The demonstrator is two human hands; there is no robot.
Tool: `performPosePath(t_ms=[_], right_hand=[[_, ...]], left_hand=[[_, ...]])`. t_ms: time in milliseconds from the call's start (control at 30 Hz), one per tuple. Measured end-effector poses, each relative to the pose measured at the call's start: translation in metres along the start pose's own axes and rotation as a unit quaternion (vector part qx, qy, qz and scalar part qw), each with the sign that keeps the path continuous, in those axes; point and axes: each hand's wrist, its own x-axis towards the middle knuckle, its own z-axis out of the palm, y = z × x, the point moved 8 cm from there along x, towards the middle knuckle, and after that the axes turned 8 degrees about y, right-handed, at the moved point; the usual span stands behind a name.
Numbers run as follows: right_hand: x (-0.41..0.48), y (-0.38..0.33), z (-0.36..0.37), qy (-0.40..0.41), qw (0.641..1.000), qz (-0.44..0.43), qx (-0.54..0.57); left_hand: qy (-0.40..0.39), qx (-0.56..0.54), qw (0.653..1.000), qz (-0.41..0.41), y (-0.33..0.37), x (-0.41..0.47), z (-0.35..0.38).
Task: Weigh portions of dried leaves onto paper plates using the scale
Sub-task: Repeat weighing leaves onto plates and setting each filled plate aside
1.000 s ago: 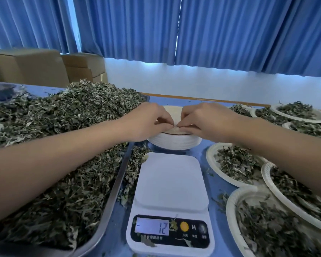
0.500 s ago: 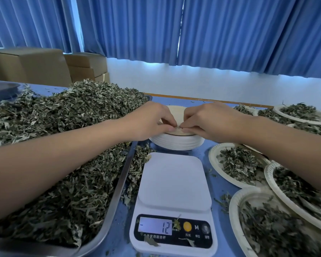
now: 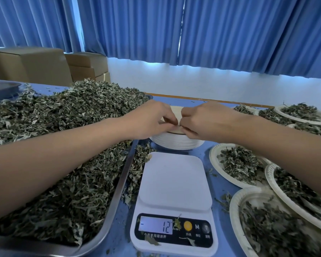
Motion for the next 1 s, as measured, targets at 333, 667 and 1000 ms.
performPosePath(t_ms=[333,667,1000], right_hand=[[-0.017,-0.002,-0.063,0.178,0.982,0.062,0.004],[-0.104,-0.111,-0.095,0.085,0.996,0.015,0.035],[-0.097,-0.170,-0.149,0.175,0.976,0.070,0.110]], left_hand=[[0.092,0.008,0.994,0.051,0.021,-0.009,-0.038],[-0.184,0.177,0.945,-0.203,-0.049,-0.088,-0.048],[-0.391,0.125,0.882,-0.231,-0.038,-0.153,-0.034]])
